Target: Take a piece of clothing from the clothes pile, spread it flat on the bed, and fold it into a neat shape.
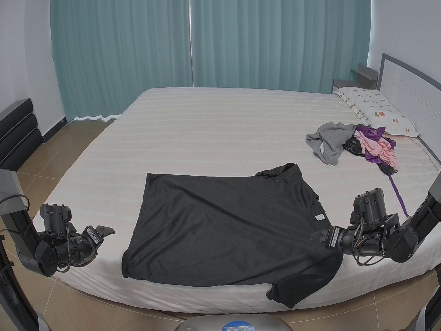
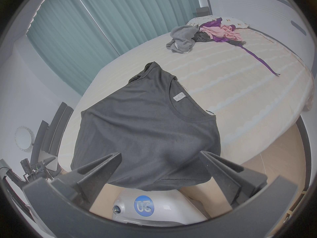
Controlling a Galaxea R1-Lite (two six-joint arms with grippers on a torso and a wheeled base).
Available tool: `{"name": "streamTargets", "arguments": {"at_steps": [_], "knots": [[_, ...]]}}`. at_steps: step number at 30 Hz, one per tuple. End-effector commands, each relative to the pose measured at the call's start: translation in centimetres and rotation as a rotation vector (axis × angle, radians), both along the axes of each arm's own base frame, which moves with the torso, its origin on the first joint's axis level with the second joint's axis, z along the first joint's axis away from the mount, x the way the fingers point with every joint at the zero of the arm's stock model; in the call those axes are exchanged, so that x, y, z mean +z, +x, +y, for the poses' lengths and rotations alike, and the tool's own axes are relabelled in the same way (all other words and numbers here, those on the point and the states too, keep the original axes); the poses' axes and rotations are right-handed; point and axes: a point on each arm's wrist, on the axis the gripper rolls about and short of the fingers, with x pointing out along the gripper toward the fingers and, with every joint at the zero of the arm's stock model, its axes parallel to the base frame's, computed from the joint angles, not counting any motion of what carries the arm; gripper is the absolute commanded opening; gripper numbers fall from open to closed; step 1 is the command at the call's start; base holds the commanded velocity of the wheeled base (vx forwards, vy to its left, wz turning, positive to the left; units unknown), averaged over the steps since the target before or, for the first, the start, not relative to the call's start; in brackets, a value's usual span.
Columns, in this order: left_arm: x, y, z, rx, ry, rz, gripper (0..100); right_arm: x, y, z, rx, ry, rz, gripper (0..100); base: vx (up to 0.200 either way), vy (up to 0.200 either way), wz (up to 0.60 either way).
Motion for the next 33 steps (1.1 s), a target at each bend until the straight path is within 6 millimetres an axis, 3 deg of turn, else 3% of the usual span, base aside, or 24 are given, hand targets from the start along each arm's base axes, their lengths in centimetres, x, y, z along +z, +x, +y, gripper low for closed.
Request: {"name": "streamTargets", "arguments": {"at_steps": [1, 4, 16, 33], "knots": [[0.1, 0.0, 0.0, -0.005, -0.006, -0.006, 100, -0.2, 0.1, 0.0, 0.000, -0.002, 0.007, 100, 0.000, 0.000, 0.00], [0.0, -0.1, 0.0, -0.005, -0.007, 0.002, 100, -0.2, 0.1, 0.0, 0.001, -0.001, 0.007, 100, 0.000, 0.000, 0.00], [0.1, -0.1, -0.1, -0.012, -0.006, -0.002, 100, -0.4, 0.1, 0.0, 0.013, 0.011, 0.019, 100, 0.200, 0.000, 0.00], [0.3, 0.8, -0.9, -0.036, -0.016, -0.025, 100, -0.3, 1.6, -0.2, -0.041, 0.079, -0.035, 100, 0.000, 0.000, 0.00]]}}
